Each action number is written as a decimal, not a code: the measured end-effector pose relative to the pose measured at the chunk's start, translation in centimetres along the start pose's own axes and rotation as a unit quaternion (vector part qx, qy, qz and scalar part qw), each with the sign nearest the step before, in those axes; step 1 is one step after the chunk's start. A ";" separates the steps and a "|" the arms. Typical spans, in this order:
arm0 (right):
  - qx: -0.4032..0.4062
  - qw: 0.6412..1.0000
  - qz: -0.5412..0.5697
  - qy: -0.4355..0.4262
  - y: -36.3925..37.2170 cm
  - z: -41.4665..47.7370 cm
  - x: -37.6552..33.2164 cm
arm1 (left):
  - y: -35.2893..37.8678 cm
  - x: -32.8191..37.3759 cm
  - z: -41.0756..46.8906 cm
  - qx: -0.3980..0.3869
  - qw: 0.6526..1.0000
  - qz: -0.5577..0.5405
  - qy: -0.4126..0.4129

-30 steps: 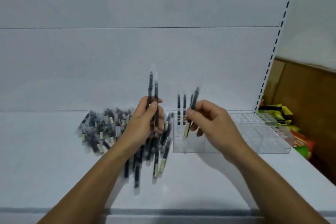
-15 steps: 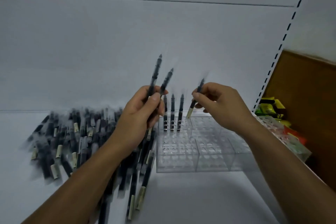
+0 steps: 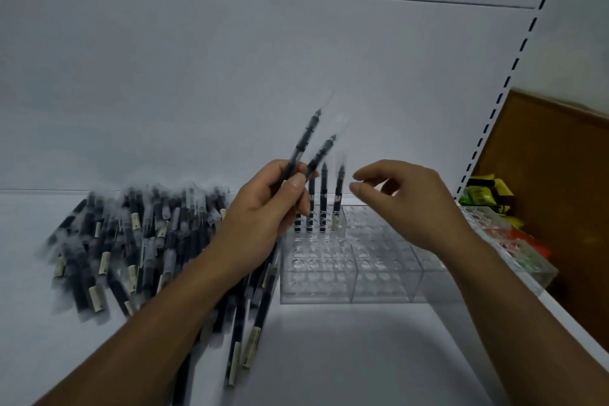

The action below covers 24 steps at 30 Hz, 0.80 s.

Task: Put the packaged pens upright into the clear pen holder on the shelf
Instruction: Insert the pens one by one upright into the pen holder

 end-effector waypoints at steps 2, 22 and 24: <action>0.006 0.995 0.100 -0.013 -0.5 -0.9 -0.6 | 0.3 0.1 -0.1 -0.006 1.000 -0.008 -0.001; 0.106 0.974 0.198 0.012 -2.4 -0.3 0.6 | 0.1 -0.9 -0.5 0.006 0.994 0.106 0.014; 0.101 0.983 0.154 0.004 -1.8 -0.1 0.7 | 0.2 -1.0 -0.6 -0.004 0.993 0.114 0.016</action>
Point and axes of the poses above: each hand's wrist, its own z-axis towards the middle knuckle, its own y-axis out of the palm, x = y × z, the point moved 4 cm from there along z, towards the middle knuckle, and after that the axes turned 11 degrees about y, right-handed, at the moved point
